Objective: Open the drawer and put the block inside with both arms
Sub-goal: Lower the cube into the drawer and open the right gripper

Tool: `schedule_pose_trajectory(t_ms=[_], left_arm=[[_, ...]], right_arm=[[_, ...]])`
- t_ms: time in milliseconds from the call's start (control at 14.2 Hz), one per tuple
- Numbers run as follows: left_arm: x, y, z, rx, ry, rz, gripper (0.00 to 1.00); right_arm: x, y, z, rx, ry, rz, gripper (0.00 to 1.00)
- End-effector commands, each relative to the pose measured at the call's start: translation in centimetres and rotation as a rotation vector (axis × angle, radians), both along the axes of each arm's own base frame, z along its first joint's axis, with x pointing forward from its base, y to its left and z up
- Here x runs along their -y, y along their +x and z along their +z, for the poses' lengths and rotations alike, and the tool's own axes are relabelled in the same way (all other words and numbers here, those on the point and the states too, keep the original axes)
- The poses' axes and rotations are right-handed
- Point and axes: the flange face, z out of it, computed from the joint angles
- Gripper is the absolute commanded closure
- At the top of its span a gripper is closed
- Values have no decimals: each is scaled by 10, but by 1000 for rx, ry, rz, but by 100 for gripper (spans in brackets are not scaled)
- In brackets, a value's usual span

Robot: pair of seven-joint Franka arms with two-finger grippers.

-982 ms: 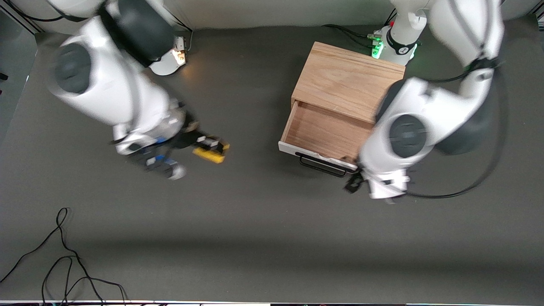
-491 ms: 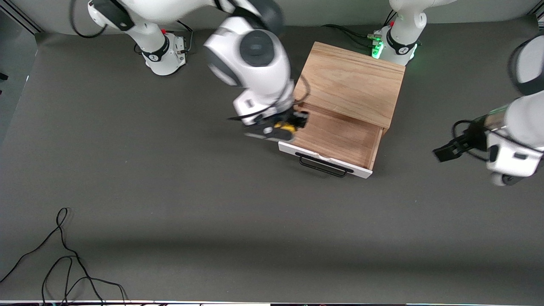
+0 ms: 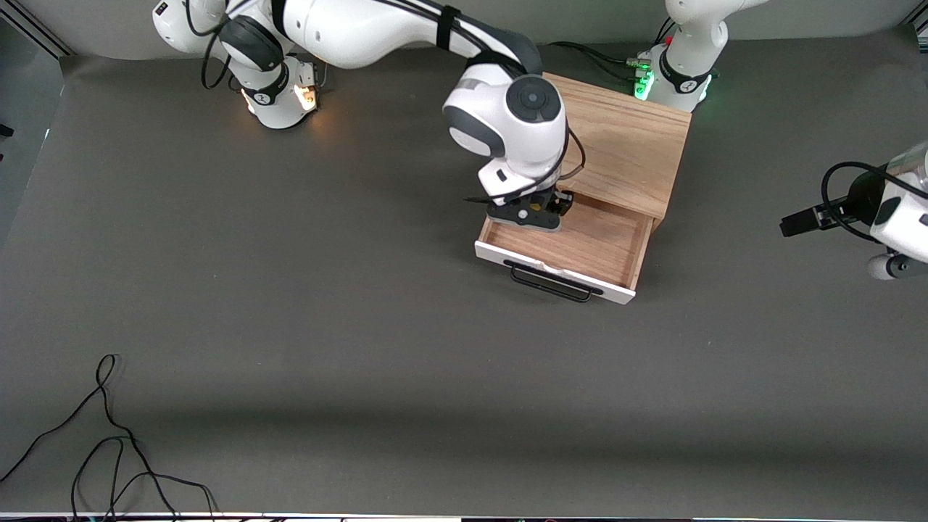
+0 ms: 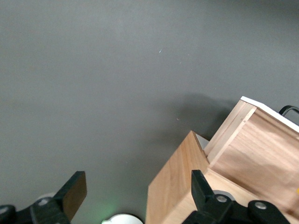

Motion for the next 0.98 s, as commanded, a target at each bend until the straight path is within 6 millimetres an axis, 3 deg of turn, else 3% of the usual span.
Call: schedule_pose_trajectory(t_ms=[0,140,491,632,702,772,912], left_arm=[[4,-27,0,60,9,-138,0],[5,-25,3,87,8,-174,0],[-1,-19,2,112,-6,-203,0],[-2,-17,5,129,-7,-243,0],[-1,-17,6,135,-7,-269,0],[-1,-16,7,140,-7,-274,0],[-3,-14,8,151,-5,-272,0]], right_arm=[[-1,5,0,27,0,-23,100],[-1,5,-2,25,-1,-35,100],[-4,6,-19,39,-5,-44,87],[-6,6,-24,44,4,-57,65],[-8,3,-24,50,2,-52,18],[-10,1,-24,72,-10,-39,0],[-10,1,-19,86,-10,-58,0]])
